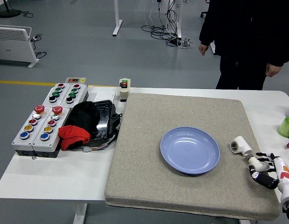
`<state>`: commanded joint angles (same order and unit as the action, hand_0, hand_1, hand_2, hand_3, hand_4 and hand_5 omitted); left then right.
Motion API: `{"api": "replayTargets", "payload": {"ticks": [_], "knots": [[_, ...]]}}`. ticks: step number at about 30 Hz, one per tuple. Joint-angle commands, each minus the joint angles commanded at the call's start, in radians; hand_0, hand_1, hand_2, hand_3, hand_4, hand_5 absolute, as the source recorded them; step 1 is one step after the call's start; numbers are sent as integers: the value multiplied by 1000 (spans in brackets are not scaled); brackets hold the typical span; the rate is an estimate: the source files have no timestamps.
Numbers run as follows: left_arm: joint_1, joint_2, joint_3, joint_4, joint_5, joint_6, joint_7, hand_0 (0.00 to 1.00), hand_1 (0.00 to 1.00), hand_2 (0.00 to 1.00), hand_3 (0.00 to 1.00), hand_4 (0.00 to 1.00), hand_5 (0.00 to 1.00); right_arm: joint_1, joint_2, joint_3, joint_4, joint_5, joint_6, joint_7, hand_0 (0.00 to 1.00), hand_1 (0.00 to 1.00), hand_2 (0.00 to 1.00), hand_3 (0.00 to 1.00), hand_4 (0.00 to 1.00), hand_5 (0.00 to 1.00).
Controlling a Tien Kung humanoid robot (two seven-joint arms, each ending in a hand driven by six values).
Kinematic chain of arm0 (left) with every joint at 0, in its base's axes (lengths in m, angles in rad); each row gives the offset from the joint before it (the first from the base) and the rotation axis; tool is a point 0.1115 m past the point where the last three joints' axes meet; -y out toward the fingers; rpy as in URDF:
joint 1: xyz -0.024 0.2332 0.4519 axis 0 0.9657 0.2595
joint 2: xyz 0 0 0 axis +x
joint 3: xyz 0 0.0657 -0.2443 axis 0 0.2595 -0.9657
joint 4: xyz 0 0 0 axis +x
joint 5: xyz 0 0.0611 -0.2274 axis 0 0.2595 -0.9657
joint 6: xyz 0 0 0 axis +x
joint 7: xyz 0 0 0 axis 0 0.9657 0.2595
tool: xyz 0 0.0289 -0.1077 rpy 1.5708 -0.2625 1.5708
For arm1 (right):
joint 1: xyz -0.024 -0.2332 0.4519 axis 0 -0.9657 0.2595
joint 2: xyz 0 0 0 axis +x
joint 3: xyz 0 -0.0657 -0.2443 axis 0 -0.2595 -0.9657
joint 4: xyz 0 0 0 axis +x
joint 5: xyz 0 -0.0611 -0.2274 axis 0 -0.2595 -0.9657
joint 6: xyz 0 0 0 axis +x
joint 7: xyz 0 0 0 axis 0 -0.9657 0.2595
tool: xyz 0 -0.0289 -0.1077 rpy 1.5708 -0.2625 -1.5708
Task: Pick pipe place plate twice
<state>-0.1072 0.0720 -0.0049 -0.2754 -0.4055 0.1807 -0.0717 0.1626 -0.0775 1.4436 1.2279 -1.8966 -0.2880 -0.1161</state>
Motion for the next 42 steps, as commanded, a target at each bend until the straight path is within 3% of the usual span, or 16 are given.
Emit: {"api": "replayTargets", "payload": {"ticks": [7, 13, 20, 21, 26, 27, 32, 33, 38, 39, 42], "knots": [[1, 1, 1, 0, 0, -1, 0, 697, 667, 684, 619, 281, 998, 6, -17, -21, 82, 15, -35, 12, 271, 404, 531, 661, 519, 145], [0, 1, 5, 0, -7, -1, -2, 697, 667, 684, 619, 282, 998, 46, -23, -127, 152, 25, -24, 8, 278, 408, 529, 658, 519, 149], [1, -1, 5, -1, -12, 0, -3, 697, 667, 683, 619, 281, 998, 129, -14, -289, 135, -31, -11, -10, 289, 419, 529, 659, 526, 156], [1, -1, 5, -1, -12, 0, -4, 697, 666, 683, 619, 282, 998, 132, -14, -299, 133, -34, -11, -11, 405, 519, 568, 695, 560, 170], [2, -1, 5, -2, -14, 0, -4, 697, 666, 683, 619, 282, 998, 179, -1, -370, 79, -96, 27, -60, 405, 519, 568, 695, 560, 170], [3, -1, 5, -2, -14, 0, -4, 697, 665, 683, 619, 281, 998, 188, 4, -383, 64, -110, 37, -78, 623, 677, 688, 747, 604, 219], [4, -1, 5, -2, -15, 0, -3, 697, 665, 683, 619, 281, 998, 207, 13, -416, 39, -160, 89, -118, 623, 677, 688, 747, 604, 219], [4, -1, 5, -2, -14, 0, -3, 696, 666, 684, 619, 282, 998, 208, 14, -417, 39, -165, 99, -121, 971, 907, 998, 910, 741, 361], [5, -1, 5, -2, -15, 0, -1, 696, 666, 684, 619, 282, 998, 210, 15, -416, 45, -176, 138, -126, 971, 907, 998, 910, 741, 361], [5, -1, 5, -2, -15, 0, -1, 698, 664, 683, 618, 282, 998, 210, 15, -415, 45, -176, 139, -125, 998, 944, 998, 991, 755, 347], [6, -1, 5, -2, -13, 1, 0, 698, 664, 683, 618, 282, 998, 209, 15, -407, 54, -171, 154, -132, 998, 944, 998, 991, 755, 347]]}}
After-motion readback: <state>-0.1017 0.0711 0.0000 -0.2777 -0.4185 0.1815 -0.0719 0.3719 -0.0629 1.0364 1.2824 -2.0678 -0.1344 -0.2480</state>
